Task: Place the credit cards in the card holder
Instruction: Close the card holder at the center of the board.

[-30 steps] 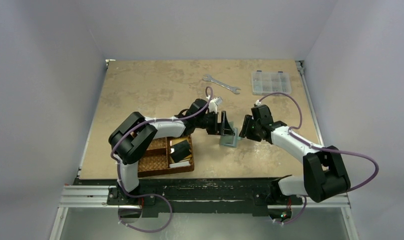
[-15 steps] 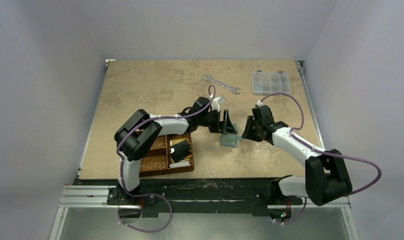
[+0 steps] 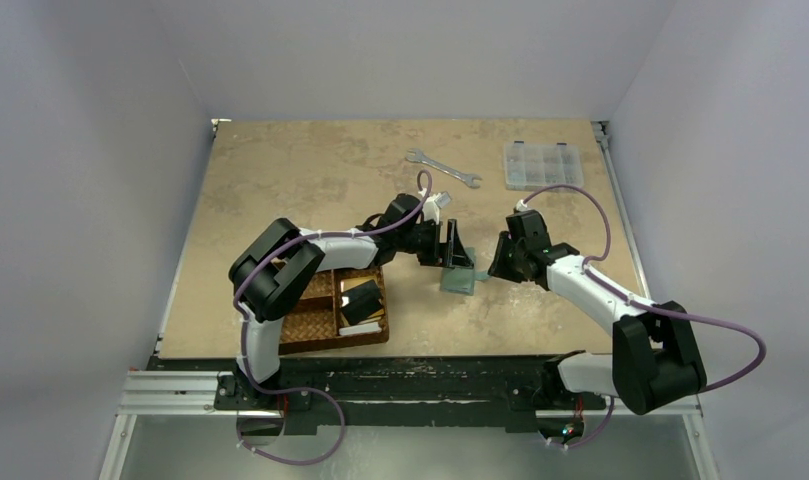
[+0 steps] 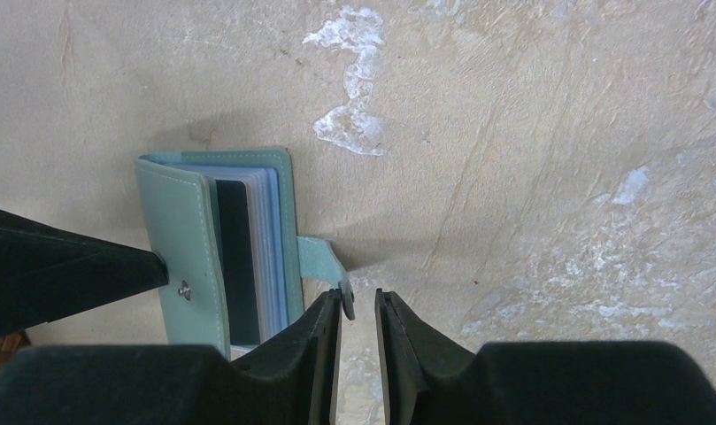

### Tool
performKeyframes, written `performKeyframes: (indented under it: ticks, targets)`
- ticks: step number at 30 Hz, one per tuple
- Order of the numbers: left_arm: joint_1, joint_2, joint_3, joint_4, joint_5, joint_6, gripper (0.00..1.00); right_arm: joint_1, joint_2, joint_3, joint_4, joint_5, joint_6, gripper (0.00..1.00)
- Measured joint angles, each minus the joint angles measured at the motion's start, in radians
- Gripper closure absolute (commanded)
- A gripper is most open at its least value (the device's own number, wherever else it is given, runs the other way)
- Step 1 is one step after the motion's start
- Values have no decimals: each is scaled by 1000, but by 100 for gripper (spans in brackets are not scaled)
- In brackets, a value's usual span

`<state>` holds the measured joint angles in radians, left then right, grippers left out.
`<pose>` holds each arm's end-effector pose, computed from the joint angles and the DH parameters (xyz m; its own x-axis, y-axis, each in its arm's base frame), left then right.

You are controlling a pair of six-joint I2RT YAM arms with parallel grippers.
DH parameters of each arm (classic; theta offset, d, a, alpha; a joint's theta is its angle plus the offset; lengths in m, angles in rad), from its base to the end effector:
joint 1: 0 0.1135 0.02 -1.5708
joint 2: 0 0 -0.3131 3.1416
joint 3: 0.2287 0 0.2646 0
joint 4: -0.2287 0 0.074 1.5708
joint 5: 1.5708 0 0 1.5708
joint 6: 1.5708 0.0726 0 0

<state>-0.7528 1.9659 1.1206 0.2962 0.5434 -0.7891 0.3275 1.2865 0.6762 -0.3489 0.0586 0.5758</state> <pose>0.3192 -0.3504 0.1784 -0.9121 0.0221 -0.4094 0.3687 0.4809 -0.7955 0.2493 0.0802 0.1956 -0.8077 0.2997 -0.5077 0.1795 0.9453 0.2724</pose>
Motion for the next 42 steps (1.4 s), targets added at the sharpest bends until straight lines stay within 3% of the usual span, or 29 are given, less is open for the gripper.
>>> performKeyframes:
  ticks: [19, 22, 23, 28, 34, 42]
  targets:
    - [0, 16, 0, 2, 8, 0, 28, -7, -1, 0, 0, -7, -3, 86]
    - [0, 18, 0, 2, 9, 0, 28, -8, -6, 0, 1, -8, -5, 100]
    - [0, 18, 0, 2, 9, 0, 29, -8, -7, 0, 1, -8, -8, 100]
    - [0, 31, 10, 1, 15, 0, 38, -9, -9, 0, 4, -23, -14, 100]
    - [0, 74, 39, 8, 26, -3, 62, -13, -9, 0, 24, -54, -25, 100]
    - [0, 85, 24, 20, 2, -5, 81, -14, -9, -18, 109, -168, -49, 100]
